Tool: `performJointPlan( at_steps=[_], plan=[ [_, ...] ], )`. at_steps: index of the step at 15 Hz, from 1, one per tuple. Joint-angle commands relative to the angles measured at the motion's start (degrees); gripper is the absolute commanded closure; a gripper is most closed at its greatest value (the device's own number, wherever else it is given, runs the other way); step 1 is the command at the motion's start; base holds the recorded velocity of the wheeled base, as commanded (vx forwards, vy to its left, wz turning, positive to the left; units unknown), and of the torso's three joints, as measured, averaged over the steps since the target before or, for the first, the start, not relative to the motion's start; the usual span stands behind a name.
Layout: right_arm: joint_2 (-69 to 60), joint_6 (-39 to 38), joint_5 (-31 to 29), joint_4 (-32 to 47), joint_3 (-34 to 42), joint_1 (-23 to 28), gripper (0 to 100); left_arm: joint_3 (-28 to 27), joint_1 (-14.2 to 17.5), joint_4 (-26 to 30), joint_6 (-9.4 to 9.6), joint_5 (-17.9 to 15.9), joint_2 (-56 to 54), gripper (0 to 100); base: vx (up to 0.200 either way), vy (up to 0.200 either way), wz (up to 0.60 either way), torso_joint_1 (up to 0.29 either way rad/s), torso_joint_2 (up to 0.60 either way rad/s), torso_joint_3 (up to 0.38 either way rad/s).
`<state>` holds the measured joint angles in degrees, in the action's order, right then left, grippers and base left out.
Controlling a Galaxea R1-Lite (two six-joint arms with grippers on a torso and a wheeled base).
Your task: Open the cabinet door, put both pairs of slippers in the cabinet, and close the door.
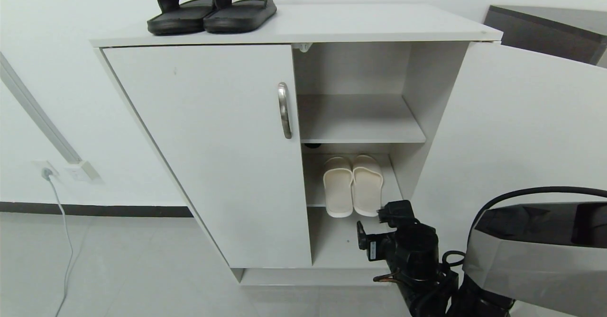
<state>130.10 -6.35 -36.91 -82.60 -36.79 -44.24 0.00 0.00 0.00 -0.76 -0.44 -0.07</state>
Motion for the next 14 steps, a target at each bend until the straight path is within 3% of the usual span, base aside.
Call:
performJointPlan(
  at_steps=[1,14],
  plan=[
    [-0.02,0.02,0.00,-0.01,-0.03,-0.15,0,0.00,0.00,0.00,-0.04,0.00,0.07,100,0.000,0.000,0.00,0.007,0.00,0.129],
    [-3.01,1.69,0.09,-0.10,0.67,-1.02,0,0.00,0.00,0.00,0.05,0.09,0.07,100,0.000,0.000,0.00,0.000,0.00,0.166]
  ],
)
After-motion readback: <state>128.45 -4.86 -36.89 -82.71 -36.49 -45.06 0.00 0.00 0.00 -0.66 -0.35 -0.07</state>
